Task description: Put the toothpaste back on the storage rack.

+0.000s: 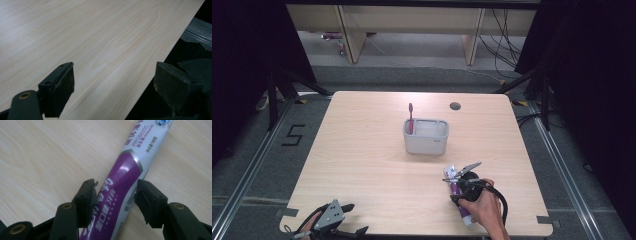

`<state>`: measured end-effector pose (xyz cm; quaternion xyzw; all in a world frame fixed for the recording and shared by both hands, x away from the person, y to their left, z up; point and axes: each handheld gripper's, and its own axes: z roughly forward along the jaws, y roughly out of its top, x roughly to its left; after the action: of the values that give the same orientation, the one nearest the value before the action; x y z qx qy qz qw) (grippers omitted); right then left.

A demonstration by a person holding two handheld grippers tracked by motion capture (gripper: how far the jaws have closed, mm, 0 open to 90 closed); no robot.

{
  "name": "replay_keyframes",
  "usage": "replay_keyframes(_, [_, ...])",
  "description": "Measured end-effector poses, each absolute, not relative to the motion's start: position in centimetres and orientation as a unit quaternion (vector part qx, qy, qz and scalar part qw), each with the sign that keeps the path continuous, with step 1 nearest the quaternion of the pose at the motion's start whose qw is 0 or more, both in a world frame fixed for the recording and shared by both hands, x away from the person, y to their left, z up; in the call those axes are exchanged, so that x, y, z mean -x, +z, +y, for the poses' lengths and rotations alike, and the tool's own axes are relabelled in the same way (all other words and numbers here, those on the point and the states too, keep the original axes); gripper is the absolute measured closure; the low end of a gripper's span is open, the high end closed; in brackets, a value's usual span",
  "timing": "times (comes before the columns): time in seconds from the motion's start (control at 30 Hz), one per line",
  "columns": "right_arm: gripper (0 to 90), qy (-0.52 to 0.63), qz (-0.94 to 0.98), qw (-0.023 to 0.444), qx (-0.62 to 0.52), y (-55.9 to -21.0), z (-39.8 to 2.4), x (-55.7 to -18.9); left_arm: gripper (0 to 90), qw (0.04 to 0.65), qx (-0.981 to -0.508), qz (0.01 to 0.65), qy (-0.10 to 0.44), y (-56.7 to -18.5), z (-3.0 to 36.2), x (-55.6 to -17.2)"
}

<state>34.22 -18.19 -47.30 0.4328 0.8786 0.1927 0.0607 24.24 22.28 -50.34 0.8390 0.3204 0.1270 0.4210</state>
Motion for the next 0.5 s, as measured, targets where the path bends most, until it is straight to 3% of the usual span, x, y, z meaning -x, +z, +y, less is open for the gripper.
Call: replay_keyframes(0.5, [54.5, 0.154, 0.888, 0.039, -0.431, -47.5, -18.0, -35.8, 15.9, 0.419, -0.842, 0.316, 0.124, -50.3, 22.3, -24.3])
